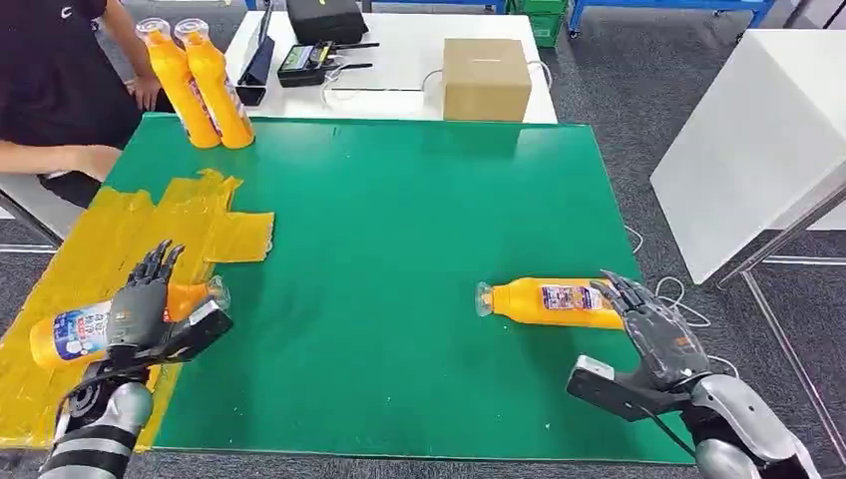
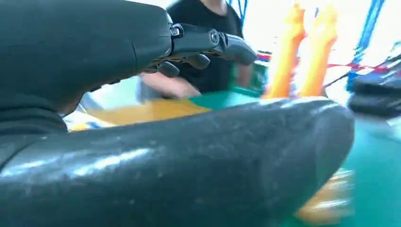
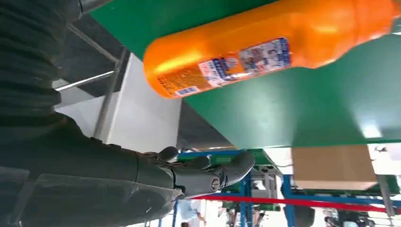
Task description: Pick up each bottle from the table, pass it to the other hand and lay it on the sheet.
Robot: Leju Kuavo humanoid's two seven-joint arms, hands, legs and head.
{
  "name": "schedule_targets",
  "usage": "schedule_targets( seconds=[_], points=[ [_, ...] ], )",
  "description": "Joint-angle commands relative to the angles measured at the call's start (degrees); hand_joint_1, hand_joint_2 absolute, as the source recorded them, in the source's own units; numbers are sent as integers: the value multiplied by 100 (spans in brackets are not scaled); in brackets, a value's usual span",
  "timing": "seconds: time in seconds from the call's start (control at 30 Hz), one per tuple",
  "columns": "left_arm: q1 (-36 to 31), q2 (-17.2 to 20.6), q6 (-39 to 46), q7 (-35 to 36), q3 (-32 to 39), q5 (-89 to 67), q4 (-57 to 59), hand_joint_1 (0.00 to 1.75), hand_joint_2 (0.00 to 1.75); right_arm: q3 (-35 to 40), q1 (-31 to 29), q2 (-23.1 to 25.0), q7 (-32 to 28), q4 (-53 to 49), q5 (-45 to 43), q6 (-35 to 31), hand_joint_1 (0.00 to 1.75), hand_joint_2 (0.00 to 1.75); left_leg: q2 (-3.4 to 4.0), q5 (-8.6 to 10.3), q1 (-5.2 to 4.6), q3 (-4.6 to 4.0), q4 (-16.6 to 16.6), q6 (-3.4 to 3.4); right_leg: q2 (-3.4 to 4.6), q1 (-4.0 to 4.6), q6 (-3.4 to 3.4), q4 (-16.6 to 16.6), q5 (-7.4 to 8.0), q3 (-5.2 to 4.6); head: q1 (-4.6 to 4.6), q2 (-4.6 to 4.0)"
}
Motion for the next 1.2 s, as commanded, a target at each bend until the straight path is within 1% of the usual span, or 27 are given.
schedule_targets(
  seconds=[0.03,0.07,0.1,0.13,0.17,0.2,0.23,0.27,0.3,0.37,0.47,0.8,0.83,1.0,1.1,1.13,1.2],
  points=[
    [48,-689,-829,-305,167,1050,-1366,0,0,-266,-139,334,69,662,117,115,0,175,-14,-2,6,4,0,0,0,7,-13,-6,1,8,0,0],
    [56,-712,-873,-328,136,1100,-1440,0,0,-270,-188,317,87,742,135,141,0,175,-21,-5,9,11,2,0,3,11,-22,-5,0,15,0,0],
    [59,-739,-873,-312,96,1100,-1519,0,0,-302,-251,315,84,844,137,129,0,175,-13,-1,0,4,0,0,1,7,-13,-5,2,8,-2,0],
    [225,-669,-1083,-143,-125,957,-1505,0,0,-293,-394,520,118,1430,53,402,0,175,-20,-4,3,9,2,-1,1,10,-20,-6,1,13,-2,0],
    [262,-674,-958,-262,-214,921,-1473,0,0,-254,-547,591,37,1785,122,263,0,175,-25,-6,6,13,3,-1,3,13,-25,-6,0,17,-2,0],
    [279,-670,-869,-299,-309,889,-1462,0,0,-196,-772,616,-31,2124,130,210,0,175,-11,-2,5,24,-10,-1,10,12,-19,-19,6,25,-2,0],
    [261,-669,-869,-290,-378,891,-1484,0,0,-147,-952,608,-80,2314,125,205,0,175,-9,-4,8,37,-15,0,21,15,-26,-27,10,36,-2,0],
    [244,-660,-864,-285,-417,894,-1504,0,0,-132,-1060,612,-86,2402,128,202,0,175,4,-2,5,27,-14,1,22,12,-16,-23,11,27,-2,0],
    [232,-658,-862,-282,-426,895,-1514,0,0,-140,-1105,612,-76,2421,118,217,0,175,5,-4,8,30,-11,1,30,14,-23,-21,11,28,-2,0],
    [222,-651,-859,-278,-424,898,-1520,0,0,-140,-1117,609,-69,2415,111,233,0,175,5,0,-1,11,-3,1,15,6,-13,-7,7,7,-2,0],
    [213,-630,-856,-268,-420,907,-1519,0,0,-145,-1073,592,-50,2341,99,255,0,175,-10,-1,3,19,-3,1,10,10,-17,-9,5,18,-2,0],
    [207,-632,-858,-272,-430,925,-1517,0,0,-153,-1058,597,-13,2306,76,281,0,175,-8,0,0,12,-2,3,11,6,-13,-4,5,12,-2,0],
    [198,-641,-868,-301,-464,974,-1556,0,0,-119,-1174,595,17,2413,76,320,0,175,-14,-3,4,18,0,3,14,11,-21,-4,4,18,0,0],
    [89,-642,-887,-295,-637,1015,-1575,0,0,72,-1613,634,43,2979,116,433,0,175,0,1,0,10,-1,4,18,6,-12,-4,9,9,-2,0],
    [61,-634,-892,-290,-712,1057,-1617,0,0,174,-1775,637,39,3138,180,404,0,175,-10,1,3,13,1,4,13,10,-18,-5,8,13,0,0],
    [60,-633,-891,-290,-726,1060,-1633,0,0,210,-1810,628,37,3117,204,404,0,175,-3,3,1,8,1,5,11,7,-10,-3,8,8,-2,0],
    [34,-641,-910,-287,-753,1077,-1617,0,0,298,-1896,622,76,3134,260,471,0,175,-8,-1,4,14,3,4,17,11,-19,-3,8,14,-2,0]
  ],
)
